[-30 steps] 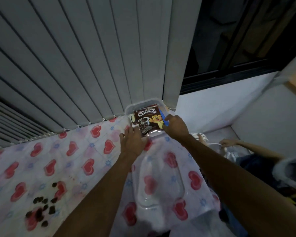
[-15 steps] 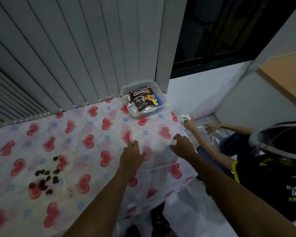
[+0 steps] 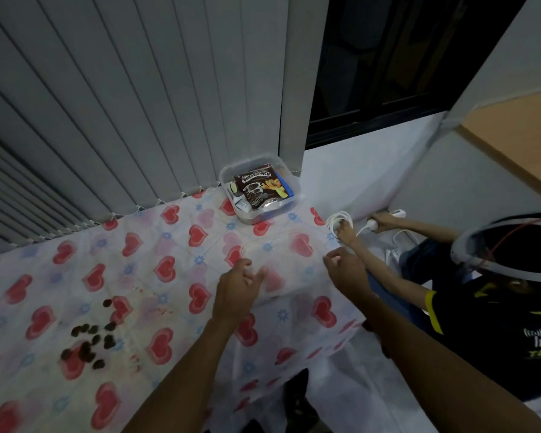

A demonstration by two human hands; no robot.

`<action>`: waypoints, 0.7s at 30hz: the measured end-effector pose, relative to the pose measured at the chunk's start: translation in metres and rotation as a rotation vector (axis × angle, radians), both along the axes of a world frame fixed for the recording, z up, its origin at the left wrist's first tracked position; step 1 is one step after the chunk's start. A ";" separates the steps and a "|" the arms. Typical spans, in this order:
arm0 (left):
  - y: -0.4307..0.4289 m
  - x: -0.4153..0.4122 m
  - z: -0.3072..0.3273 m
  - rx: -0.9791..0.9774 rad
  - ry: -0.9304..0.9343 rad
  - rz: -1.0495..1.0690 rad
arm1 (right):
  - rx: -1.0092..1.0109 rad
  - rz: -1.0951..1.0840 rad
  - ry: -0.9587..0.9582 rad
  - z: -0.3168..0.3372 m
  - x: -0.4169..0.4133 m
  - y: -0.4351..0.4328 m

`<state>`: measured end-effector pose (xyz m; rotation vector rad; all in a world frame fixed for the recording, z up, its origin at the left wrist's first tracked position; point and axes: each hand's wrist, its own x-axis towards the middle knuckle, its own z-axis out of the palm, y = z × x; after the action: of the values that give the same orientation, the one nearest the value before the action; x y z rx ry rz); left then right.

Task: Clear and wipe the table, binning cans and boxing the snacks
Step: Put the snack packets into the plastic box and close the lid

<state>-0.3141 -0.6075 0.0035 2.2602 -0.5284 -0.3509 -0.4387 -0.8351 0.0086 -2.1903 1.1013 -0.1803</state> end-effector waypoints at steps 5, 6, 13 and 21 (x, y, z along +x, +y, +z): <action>-0.012 0.029 0.045 -0.269 -0.066 -0.029 | 0.130 -0.073 -0.249 0.048 0.032 -0.028; -0.016 0.035 0.053 -0.305 -0.071 -0.035 | 0.218 -0.103 -0.290 0.059 0.040 -0.031; -0.047 0.098 0.085 -0.355 -0.061 0.050 | 0.384 -0.090 -0.475 0.096 0.108 -0.070; -0.090 0.199 0.078 -0.400 0.208 0.333 | 0.401 0.143 -0.362 0.089 0.203 -0.117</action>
<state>-0.1154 -0.6971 0.0818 1.8549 -0.0960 -0.2772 -0.2360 -0.9521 0.0979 -1.7805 0.7056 -0.2560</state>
